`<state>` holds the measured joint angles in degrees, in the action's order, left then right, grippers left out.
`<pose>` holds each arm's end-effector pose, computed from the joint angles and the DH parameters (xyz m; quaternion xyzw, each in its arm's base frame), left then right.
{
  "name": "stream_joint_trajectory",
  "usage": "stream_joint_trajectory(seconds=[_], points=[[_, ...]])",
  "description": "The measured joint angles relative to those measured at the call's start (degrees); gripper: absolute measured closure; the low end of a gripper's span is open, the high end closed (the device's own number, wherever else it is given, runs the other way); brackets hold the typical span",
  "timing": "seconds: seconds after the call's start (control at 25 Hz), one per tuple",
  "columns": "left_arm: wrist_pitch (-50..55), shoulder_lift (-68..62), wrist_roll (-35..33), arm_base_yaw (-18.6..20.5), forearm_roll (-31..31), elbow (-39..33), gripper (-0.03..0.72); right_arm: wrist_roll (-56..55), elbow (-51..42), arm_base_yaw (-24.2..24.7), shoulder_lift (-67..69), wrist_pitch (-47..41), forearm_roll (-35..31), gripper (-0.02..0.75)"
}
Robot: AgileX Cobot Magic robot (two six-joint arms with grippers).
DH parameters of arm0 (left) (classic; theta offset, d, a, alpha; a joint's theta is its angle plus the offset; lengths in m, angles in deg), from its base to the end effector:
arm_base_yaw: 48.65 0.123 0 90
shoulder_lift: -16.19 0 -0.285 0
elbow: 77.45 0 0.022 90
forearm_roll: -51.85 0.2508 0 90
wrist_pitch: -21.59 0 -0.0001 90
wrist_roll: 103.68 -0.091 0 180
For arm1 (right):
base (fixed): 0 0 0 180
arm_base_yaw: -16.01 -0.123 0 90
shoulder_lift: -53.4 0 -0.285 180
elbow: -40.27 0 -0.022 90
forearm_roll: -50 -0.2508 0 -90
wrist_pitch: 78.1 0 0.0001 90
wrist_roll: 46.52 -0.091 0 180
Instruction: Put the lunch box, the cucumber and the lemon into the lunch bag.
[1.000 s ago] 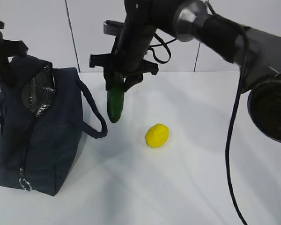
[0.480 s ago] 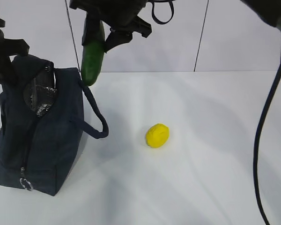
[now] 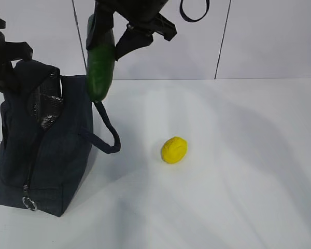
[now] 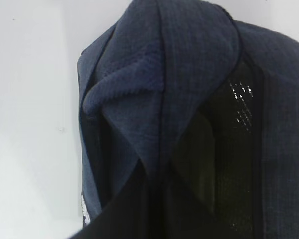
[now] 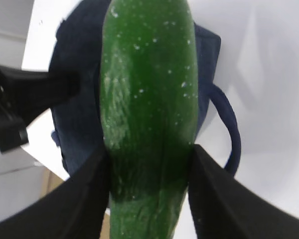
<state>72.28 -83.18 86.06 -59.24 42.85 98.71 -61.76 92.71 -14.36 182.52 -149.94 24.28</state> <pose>0.3280 -0.0725 0.2874 -0.0275 0.9714 -0.1090 0.2092 0.3816 0.2671 0.3540 -0.1142 0.9314 0.3075 0.1576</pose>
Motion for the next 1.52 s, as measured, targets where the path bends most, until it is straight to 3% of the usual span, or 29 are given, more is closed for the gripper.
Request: stream_joint_trajectory(seconds=[0.4,1.16,1.52], points=[[-0.9,-0.1,0.0,0.0,-2.9,0.0,0.694,5.5,-4.1,-4.6,-3.9,0.0,-2.1,0.365],[-0.7,0.1,-5.7,0.0,-15.8,0.0,0.695,5.1,-4.4,-4.7,6.2,0.1,-3.4,0.365],[-0.1,0.1,-7.0,0.1,-18.3,0.0,0.694,3.7,-4.4,-4.7,9.4,8.3,-6.4,0.366]])
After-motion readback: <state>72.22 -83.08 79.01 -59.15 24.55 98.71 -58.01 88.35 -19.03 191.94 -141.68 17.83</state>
